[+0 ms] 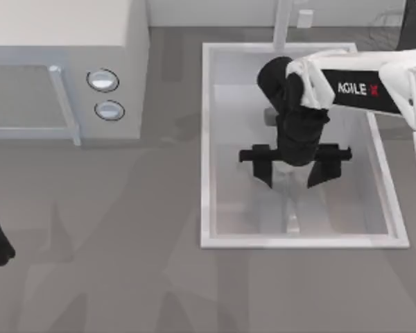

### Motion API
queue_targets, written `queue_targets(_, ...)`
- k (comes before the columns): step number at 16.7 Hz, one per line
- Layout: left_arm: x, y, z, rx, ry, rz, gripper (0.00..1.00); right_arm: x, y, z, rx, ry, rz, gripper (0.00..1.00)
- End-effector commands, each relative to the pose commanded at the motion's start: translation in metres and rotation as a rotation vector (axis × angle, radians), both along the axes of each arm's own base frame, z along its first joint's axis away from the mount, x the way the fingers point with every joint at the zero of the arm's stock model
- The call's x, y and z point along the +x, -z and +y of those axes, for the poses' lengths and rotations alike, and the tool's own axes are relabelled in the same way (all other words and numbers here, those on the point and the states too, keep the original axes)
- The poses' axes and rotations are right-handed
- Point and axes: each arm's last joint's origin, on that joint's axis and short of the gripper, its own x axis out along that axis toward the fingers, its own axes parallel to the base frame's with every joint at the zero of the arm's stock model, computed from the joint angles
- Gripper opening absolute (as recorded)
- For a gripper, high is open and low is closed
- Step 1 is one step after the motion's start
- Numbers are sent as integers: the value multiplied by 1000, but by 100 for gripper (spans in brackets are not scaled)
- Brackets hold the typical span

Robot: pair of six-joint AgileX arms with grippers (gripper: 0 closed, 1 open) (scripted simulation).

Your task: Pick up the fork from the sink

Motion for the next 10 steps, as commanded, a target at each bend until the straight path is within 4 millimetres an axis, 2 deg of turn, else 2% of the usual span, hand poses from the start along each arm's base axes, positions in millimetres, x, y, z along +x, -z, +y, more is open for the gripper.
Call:
queue_targets(4, 0, 0, 0, 0, 0, 0, 100, 0, 0, 0, 0, 0, 0, 2)
queue_targets(10, 0, 0, 0, 0, 0, 0, 100, 0, 0, 0, 0, 0, 0, 0)
